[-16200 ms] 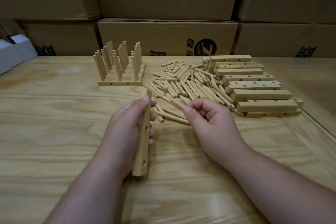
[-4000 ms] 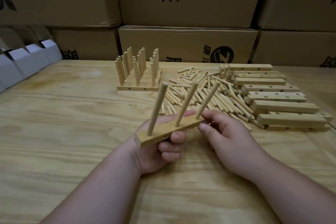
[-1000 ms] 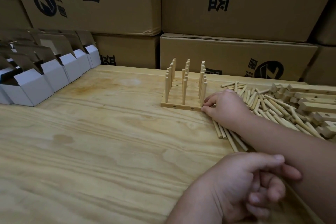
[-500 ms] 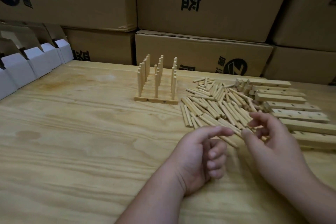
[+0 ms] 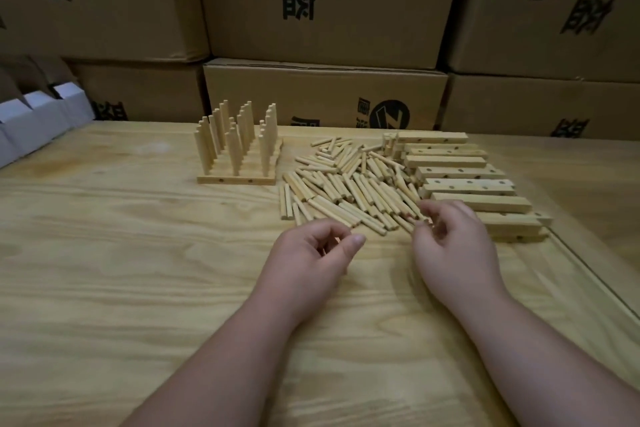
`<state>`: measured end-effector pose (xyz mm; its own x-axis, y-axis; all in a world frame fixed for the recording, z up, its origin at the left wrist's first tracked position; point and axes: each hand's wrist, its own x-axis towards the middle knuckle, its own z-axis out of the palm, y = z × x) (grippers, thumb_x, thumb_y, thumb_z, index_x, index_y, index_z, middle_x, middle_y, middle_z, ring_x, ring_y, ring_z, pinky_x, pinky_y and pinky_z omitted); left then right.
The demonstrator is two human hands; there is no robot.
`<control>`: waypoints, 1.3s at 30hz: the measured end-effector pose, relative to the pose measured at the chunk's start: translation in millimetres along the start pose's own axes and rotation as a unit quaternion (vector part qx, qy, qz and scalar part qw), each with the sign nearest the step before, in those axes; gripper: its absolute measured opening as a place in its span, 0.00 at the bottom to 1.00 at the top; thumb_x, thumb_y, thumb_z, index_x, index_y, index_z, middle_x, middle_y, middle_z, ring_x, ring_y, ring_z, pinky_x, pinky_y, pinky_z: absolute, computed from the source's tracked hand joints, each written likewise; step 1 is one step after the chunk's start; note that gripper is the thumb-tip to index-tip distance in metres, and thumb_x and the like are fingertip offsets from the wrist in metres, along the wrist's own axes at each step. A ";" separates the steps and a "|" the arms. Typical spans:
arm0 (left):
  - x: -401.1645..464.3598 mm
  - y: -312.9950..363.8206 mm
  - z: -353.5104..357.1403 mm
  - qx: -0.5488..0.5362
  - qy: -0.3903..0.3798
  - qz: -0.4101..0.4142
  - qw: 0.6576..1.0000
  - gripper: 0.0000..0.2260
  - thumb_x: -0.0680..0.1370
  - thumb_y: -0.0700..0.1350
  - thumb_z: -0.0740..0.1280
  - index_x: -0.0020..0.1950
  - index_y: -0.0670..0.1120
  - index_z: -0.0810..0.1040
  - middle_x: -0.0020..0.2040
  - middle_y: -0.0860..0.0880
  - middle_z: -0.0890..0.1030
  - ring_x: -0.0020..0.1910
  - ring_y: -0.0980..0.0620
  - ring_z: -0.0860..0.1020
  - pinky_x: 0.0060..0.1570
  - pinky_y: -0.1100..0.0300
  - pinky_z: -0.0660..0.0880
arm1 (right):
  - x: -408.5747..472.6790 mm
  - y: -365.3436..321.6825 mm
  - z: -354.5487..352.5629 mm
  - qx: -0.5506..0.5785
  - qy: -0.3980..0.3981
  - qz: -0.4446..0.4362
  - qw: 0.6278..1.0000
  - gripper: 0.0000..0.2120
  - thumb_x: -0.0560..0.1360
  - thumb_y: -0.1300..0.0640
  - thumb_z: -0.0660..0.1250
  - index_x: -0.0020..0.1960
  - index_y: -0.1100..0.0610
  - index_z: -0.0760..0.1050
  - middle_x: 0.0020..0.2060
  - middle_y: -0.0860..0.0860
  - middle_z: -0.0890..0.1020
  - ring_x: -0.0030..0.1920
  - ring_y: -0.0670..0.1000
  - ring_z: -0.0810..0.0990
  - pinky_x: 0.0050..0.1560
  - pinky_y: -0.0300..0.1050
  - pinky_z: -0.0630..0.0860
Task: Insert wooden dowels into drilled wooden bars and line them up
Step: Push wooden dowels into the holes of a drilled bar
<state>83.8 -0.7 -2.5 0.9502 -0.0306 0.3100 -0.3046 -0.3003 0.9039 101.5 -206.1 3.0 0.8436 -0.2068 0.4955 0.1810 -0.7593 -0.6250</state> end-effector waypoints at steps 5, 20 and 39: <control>0.4 10.3 -0.2 -0.009 0.079 -0.091 0.993 0.08 0.76 0.52 0.74 0.39 0.52 0.83 0.30 0.53 0.82 0.26 0.61 0.74 0.28 0.69 0.71 | 15.3 10.4 -20.4 0.040 0.031 0.057 0.997 0.20 0.78 0.59 0.63 0.69 0.52 0.77 0.58 0.44 0.78 0.50 0.40 0.77 0.48 0.31 0.71; -3.7 19.1 21.8 -0.062 0.218 0.008 0.974 0.09 0.81 0.45 0.69 0.41 0.53 0.83 0.28 0.52 0.80 0.28 0.61 0.74 0.34 0.73 0.72 | 19.1 16.5 -13.8 -0.207 -0.036 0.092 0.973 0.17 0.71 0.53 0.69 0.58 0.39 0.79 0.51 0.46 0.63 0.57 0.53 0.62 0.57 0.51 0.57; -4.5 21.4 28.1 -0.090 0.000 0.008 0.996 0.17 0.68 0.39 0.77 0.53 0.56 0.84 0.46 0.54 0.86 0.41 0.56 0.83 0.39 0.63 0.78 | -19.2 -38.5 -9.5 0.061 0.092 -0.341 0.933 0.10 0.74 0.62 0.73 0.55 0.63 0.82 0.49 0.56 0.82 0.51 0.56 0.81 0.51 0.57 0.77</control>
<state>74.8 -33.7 7.2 0.9449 -0.0332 0.3258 -0.3274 -0.1232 0.9368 73.5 -178.8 23.3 0.4120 0.1885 0.8915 0.7105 -0.6791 -0.1847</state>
